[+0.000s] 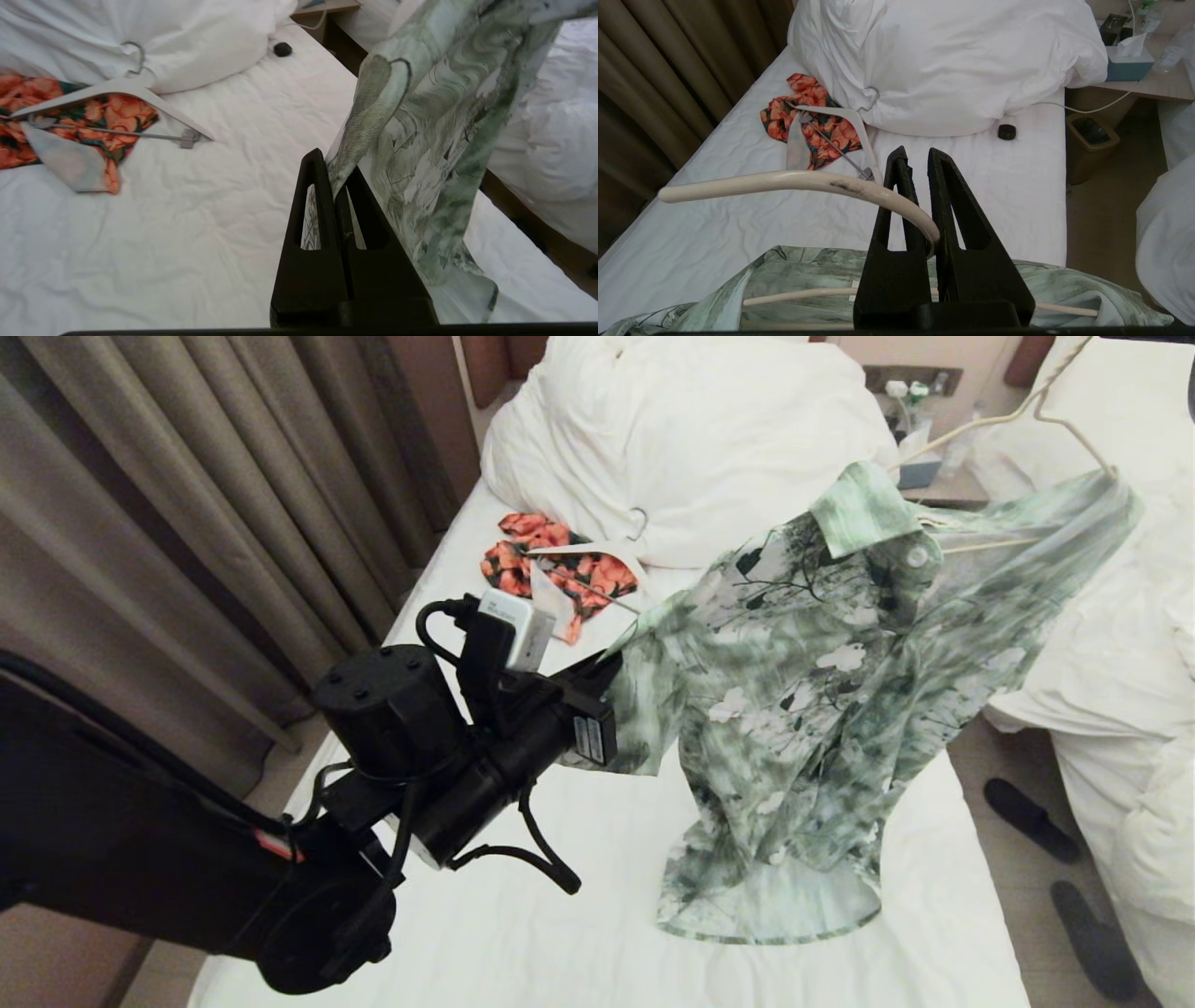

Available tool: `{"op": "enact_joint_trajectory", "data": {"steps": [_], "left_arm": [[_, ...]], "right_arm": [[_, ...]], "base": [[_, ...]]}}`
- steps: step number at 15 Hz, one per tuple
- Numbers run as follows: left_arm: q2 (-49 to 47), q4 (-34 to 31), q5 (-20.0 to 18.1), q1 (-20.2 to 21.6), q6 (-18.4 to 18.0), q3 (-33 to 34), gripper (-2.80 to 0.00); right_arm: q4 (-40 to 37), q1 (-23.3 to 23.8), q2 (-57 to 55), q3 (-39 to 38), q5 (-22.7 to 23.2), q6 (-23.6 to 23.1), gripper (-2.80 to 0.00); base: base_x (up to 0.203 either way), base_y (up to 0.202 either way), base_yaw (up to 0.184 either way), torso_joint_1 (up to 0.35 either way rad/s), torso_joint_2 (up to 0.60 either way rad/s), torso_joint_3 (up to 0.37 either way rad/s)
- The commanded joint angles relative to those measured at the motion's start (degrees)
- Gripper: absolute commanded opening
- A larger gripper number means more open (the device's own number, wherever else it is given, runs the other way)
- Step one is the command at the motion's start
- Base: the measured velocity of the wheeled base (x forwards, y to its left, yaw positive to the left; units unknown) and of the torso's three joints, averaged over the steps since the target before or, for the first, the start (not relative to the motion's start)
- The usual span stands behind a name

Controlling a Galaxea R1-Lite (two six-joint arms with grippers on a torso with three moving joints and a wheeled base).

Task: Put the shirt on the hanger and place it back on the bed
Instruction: Take the clothes hanger out of the clothes

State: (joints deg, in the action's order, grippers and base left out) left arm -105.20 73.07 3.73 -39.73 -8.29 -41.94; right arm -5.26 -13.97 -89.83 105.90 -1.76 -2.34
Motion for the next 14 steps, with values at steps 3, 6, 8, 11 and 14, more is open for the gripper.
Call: {"op": "enact_joint_trajectory", "data": {"steps": [3,6,8,11,14], "left_arm": [[2.0,0.4,0.6,-0.4,-0.1,-0.6,-2.8],[2.0,0.5,0.4,-0.3,-0.1,-0.4,0.0],[2.4,0.7,0.4,-0.3,-0.1,0.6,0.0],[6.2,0.8,0.2,-0.3,0.1,3.6,0.0],[9.7,0.9,0.1,0.4,0.3,7.5,0.0]], "right_arm": [[0.0,-0.1,-0.2,-0.2,0.0,-0.1,-2.8],[0.0,-0.2,-0.2,0.0,0.1,-0.2,-2.8],[0.0,-0.2,-0.2,0.0,0.1,-0.3,-2.8],[0.0,-0.3,-0.1,0.1,0.2,-0.3,-2.8],[0.0,-0.9,0.0,0.1,0.1,-0.3,-2.8]], "base": [[0.0,0.0,0.0,0.0,0.0,0.0],[0.0,0.0,0.0,0.0,0.0,0.0],[0.0,0.0,0.0,0.0,0.0,0.0],[0.0,0.0,0.0,0.0,0.0,0.0],[0.0,0.0,0.0,0.0,0.0,0.0]]}}
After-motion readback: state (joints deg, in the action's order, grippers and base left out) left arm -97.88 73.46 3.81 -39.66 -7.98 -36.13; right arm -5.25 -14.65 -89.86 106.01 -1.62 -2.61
